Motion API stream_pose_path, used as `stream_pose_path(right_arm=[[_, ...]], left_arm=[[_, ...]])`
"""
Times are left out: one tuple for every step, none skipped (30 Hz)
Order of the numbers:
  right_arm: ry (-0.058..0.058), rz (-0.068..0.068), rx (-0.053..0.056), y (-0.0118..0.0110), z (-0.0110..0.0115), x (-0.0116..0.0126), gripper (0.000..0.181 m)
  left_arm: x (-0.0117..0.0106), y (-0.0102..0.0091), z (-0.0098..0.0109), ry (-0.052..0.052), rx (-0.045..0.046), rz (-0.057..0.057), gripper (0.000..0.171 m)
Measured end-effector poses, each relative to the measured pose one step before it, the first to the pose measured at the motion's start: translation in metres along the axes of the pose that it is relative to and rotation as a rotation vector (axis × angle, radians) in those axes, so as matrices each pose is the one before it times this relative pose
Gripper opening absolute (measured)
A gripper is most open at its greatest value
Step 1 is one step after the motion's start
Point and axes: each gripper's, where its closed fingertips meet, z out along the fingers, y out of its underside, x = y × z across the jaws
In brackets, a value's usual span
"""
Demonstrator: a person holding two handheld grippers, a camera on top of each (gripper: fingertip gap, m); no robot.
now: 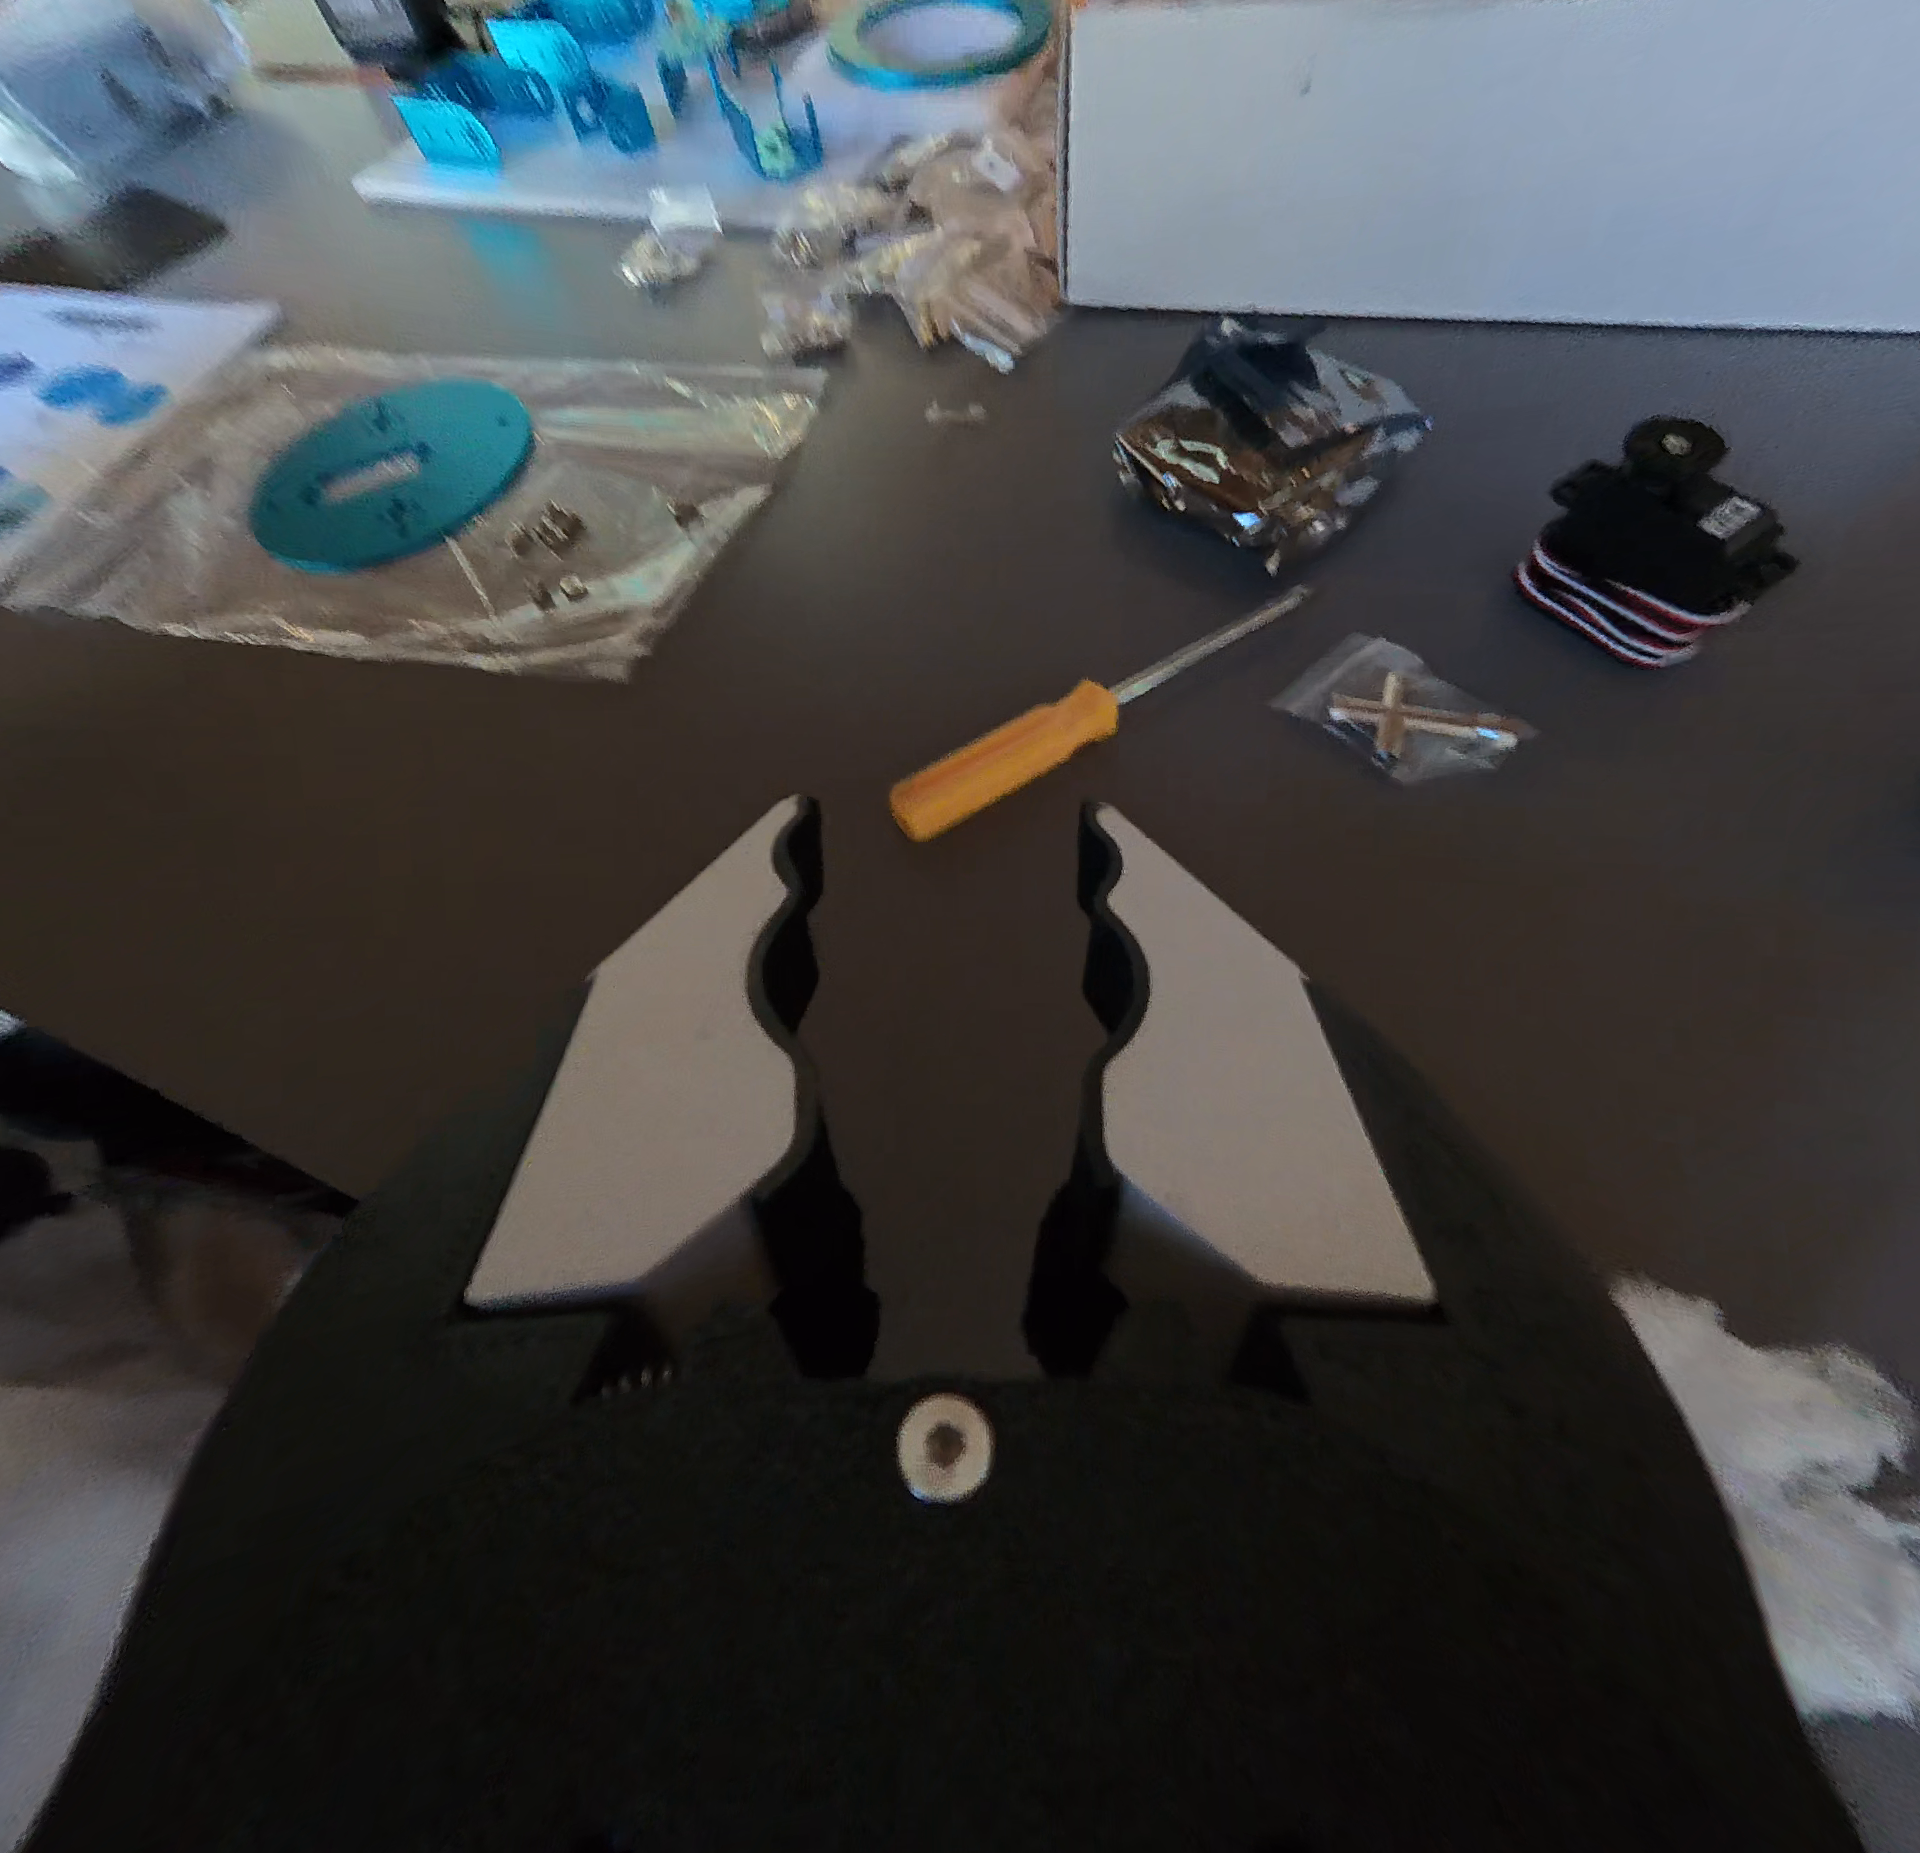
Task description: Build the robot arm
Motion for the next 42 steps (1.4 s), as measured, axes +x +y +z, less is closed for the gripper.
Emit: stream_pose_path(right_arm=[[-0.0256, 0.0084, 0.0242, -0.00546, 0.00163, -0.00456, 0.047], [-0.0226, -0.0010, 0.0196, -0.00457, 0.00282, -0.00452, 0.045], [-0.0158, -0.0066, 0.0122, -0.00323, 0.00413, -0.00441, 0.042], [-0.0072, -0.0117, 0.0030, -0.00189, 0.00547, -0.00374, 0.038], [-0.0057, -0.0175, 0.0028, -0.00172, 0.00648, -0.00428, 0.034], [-0.0121, -0.0172, 0.0052, -0.00213, 0.00758, -0.00565, 0.032], [-0.0189, -0.0098, 0.0022, -0.00212, 0.00876, -0.00631, 0.032], [-0.0281, -0.0014, -0.0040, -0.00180, 0.00972, -0.00697, 0.032], [-0.0352, 0.0024, -0.0065, -0.00189, 0.01011, -0.00764, 0.032], [-0.0354, -0.0002, 0.0036, -0.00332, 0.00996, -0.00751, 0.032], [-0.0348, -0.0051, 0.0161, -0.00500, 0.00987, -0.00746, 0.032], [-0.0342, -0.0059, 0.0175, -0.00509, 0.00995, -0.00706, 0.032], [-0.0270, -0.0057, 0.0188, -0.00520, 0.01026, -0.00557, 0.033], [-0.0139, -0.0099, 0.0277, -0.00623, 0.00997, -0.00331, 0.038], [0.0107, -0.0173, 0.0494, -0.00872, 0.00866, -0.00001, 0.045], [0.0153, -0.0144, 0.0552, -0.00867, 0.00767, 0.00069, 0.043], [-0.0016, 0.0049, 0.0410, -0.00668, 0.00844, -0.00087, 0.042], [-0.0218, 0.0217, 0.0219, -0.00450, 0.00941, -0.00265, 0.044], [-0.0240, 0.0227, 0.0104, -0.00350, 0.00875, -0.00289, 0.048], [-0.0157, 0.0105, -0.0018, -0.00221, 0.00736, -0.00197, 0.048], [-0.0031, -0.0039, -0.0077, -0.00083, 0.00587, -0.00068, 0.048], [0.0068, -0.0129, -0.0049, -0.00043, 0.00463, 0.00027, 0.047], [0.0087, -0.0132, -0.0055, 0.00037, 0.00392, 0.00026, 0.047], [0.0081, -0.0131, -0.0041, 0.00100, 0.00311, 0.00007, 0.046], [0.0098, -0.0140, -0.0071, 0.00201, 0.00258, 0.00046, 0.045], [0.0121, -0.0140, -0.0183, 0.00400, 0.00232, 0.00098, 0.045], [0.0135, -0.0110, -0.0190, 0.00413, 0.00175, 0.00152, 0.045], [0.0033, -0.0016, -0.0100, 0.00209, 0.00083, 0.00061, 0.045], [-0.0100, 0.0074, 0.0001, 0.00027, 0.00027, -0.00045, 0.042], [-0.0058, 0.0109, 0.0050, -0.00047, -0.00023, 0.00090, 0.041], [0.0021, 0.0101, 0.0052, -0.00059, -0.00059, 0.00228, 0.040], [0.0037, 0.0116, 0.0023, 0.00009, -0.00028, 0.00251, 0.039], [0.0004, 0.0150, -0.0026, 0.00080, 0.00035, 0.00205, 0.039], [-0.0027, 0.0134, -0.0019, 0.00063, 0.00035, 0.00131, 0.039], [-0.0012, 0.0085, 0.0008, -0.00001, 0.00004, 0.00090, 0.039], [0.0009, 0.0035, 0.0017, -0.00005, -0.00008, 0.00075, 0.038], [0.0044, 0.0017, -0.0007, 0.00019, 0.00005, 0.00103, 0.037], [0.0041, 0.0019, -0.0040, 0.00076, 0.00033, 0.00084, 0.037], [0.0032, 0.0006, -0.0039, 0.00073, 0.00022, 0.00050, 0.037], [0.0045, -0.0023, -0.0019, 0.00040, 0.00007, 0.00043, 0.037], [0.0059, -0.0046, -0.0011, 0.00009, -0.00007, 0.00036, 0.036], [0.0069, -0.0062, -0.0008, 0.00002, -0.00023, 0.00046, 0.036]], left_arm=[[-0.00133, 0.00094, -0.00118, -0.0040, -0.00406, 0.0007, 0.022], [-0.00185, 0.00143, -0.00203, -0.0057, -0.00449, -0.0001, 0.022], [-0.00256, 0.00195, -0.00302, -0.0097, -0.00443, -0.0013, 0.022], [-0.00329, 0.00242, -0.00411, -0.0130, -0.00340, -0.0026, 0.022], [-0.00367, 0.00317, -0.00493, -0.0138, -0.00395, -0.0036, 0.022], [-0.00414, 0.00390, -0.00567, -0.0150, -0.00551, -0.0044, 0.022], [-0.00528, 0.00448, -0.00613, -0.0183, -0.00543, -0.0065, 0.022], [-0.00585, 0.00482, -0.00630, -0.0198, -0.00589, -0.0091, 0.022], [-0.00601, 0.00530, -0.00628, -0.0183, -0.00751, -0.0124, 0.022], [-0.00530, 0.00547, -0.00597, -0.0151, -0.00682, -0.0174, 0.022], [-0.00416, 0.00531, -0.00567, -0.0095, -0.00423, -0.0226, 0.023], [-0.00210, 0.00527, -0.00505, -0.0009, -0.00162, -0.0255, 0.022], [0.00067, 0.00517, -0.00463, 0.0114, 0.00052, -0.0271, 0.022], [0.00334, 0.00455, -0.00402, 0.0260, 0.00586, -0.0327, 0.022], [0.00369, 0.00325, -0.00326, 0.0265, 0.01145, -0.0380, 0.022], [0.00155, 0.00363, -0.00263, 0.0078, 0.00983, -0.0298, 0.022], [-0.00044, 0.00470, -0.00208, -0.0114, 0.00384, -0.0088, 0.022], [-0.00196, 0.00643, -0.00187, -0.0266, -0.00664, 0.0110, 0.022], [-0.00334, 0.00766, -0.00173, -0.0387, -0.01740, 0.0195, 0.022], [-0.00365, 0.00776, -0.00184, -0.0408, -0.02175, 0.0187, 0.022], [-0.00242, 0.00685, -0.00179, -0.0301, -0.01837, 0.0148, 0.022], [-0.00088, 0.00561, -0.00181, -0.0166, -0.01248, 0.0071, 0.022], [0.00005, 0.00500, -0.00169, -0.0053, -0.01016, -0.0031, 0.022], [0.00078, 0.00430, -0.00149, 0.0030, -0.00814, -0.0132, 0.022], [0.00124, 0.00309, -0.00157, 0.0097, -0.00231, -0.0193, 0.022], [0.00176, 0.00191, -0.00169, 0.0141, 0.00362, -0.0205, 0.023], [0.00158, 0.00131, -0.00174, 0.0146, 0.00550, -0.0188, 0.022], [0.00083, 0.00141, -0.00184, 0.0118, 0.00277, -0.0155, 0.022], [0.00003, 0.00108, -0.00193, 0.0071, 0.00069, -0.0101, 0.022], [-0.00100, 0.00069, -0.00204, 0.0010, 0.00107, -0.0043, 0.022], [-0.00170, 0.00015, -0.00218, -0.0033, 0.00172, -0.0003, 0.022], [-0.00173, -0.00030, -0.00232, -0.0033, 0.00265, 0.0019, 0.022], [-0.00142, -0.00064, -0.00227, -0.0011, 0.00356, 0.0028, 0.022], [-0.00145, -0.00047, -0.00191, -0.0007, 0.00273, 0.0024, 0.022], [-0.00180, -0.00048, -0.00159, -0.0019, 0.00207, 0.0010, 0.022], [-0.00194, -0.00061, -0.00131, -0.0020, 0.00329, -0.0004, 0.022], [-0.00141, -0.00055, -0.00081, 0.0014, 0.00320, -0.0016, 0.022], [-0.00083, -0.00044, -0.00046, 0.0055, 0.00187, -0.0025, 0.022], [-0.00029, -0.00038, -0.00055, 0.0074, 0.00160, -0.0019, 0.022], [-0.00020, -0.00023, -0.00041, 0.0065, 0.00188, 0.0001, 0.022], [-0.00042, -0.00017, -0.00035, 0.0046, 0.00160, 0.0025, 0.022], [-0.00062, 0.00017, -0.00026, 0.0039, 0.00030, 0.0046, 0.022]])
